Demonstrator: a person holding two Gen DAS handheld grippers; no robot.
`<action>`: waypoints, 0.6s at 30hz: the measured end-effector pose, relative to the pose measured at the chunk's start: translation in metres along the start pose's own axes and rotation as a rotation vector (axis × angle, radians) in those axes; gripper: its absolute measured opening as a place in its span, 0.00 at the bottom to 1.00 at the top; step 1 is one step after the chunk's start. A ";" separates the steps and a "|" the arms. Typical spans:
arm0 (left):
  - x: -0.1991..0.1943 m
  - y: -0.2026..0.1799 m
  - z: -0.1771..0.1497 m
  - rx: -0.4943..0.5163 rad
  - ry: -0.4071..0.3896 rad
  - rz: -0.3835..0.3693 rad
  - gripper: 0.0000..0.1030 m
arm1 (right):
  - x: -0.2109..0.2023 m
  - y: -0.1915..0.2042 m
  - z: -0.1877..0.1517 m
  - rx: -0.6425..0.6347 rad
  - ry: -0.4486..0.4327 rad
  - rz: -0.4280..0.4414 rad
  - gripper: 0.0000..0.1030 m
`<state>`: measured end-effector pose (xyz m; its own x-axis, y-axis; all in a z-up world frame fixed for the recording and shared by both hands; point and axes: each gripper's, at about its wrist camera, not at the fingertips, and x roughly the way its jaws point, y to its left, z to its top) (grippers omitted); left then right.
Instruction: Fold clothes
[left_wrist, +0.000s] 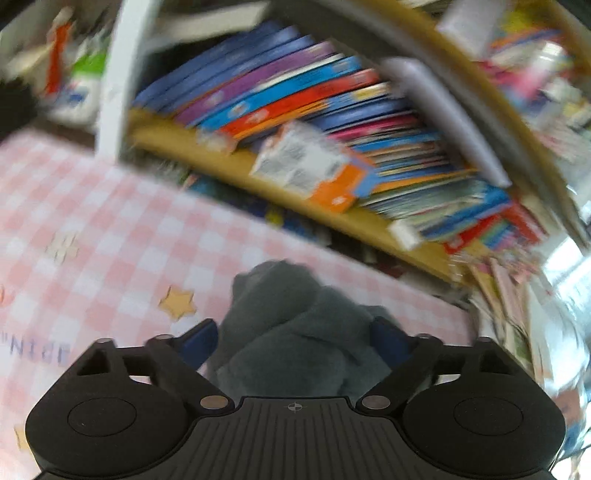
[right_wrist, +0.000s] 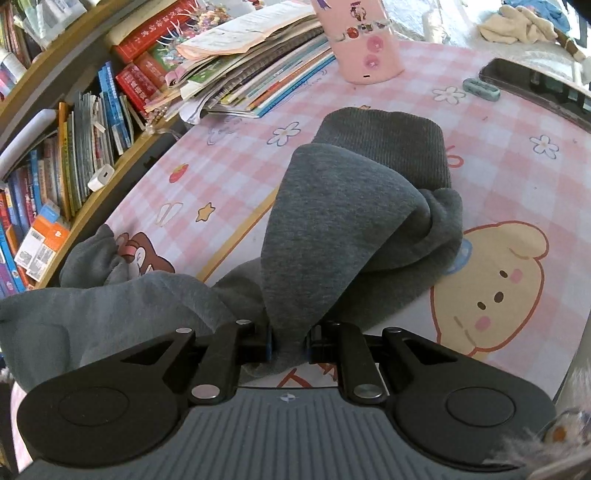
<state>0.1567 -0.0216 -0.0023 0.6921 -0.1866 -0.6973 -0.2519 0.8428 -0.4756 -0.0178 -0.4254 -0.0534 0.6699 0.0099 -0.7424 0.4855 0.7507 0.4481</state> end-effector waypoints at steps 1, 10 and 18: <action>0.003 0.004 0.001 -0.033 0.009 -0.006 0.72 | 0.000 -0.001 0.000 0.002 0.001 0.007 0.13; -0.014 0.038 0.020 -0.118 -0.054 -0.108 0.23 | 0.006 0.010 -0.006 -0.046 0.059 0.101 0.13; -0.139 0.100 0.011 -0.089 -0.431 -0.195 0.23 | 0.028 0.075 -0.032 -0.299 0.201 0.245 0.12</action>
<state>0.0429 0.0939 0.0533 0.9449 -0.0948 -0.3133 -0.1331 0.7630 -0.6325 0.0188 -0.3475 -0.0566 0.6082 0.3179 -0.7274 0.1220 0.8680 0.4813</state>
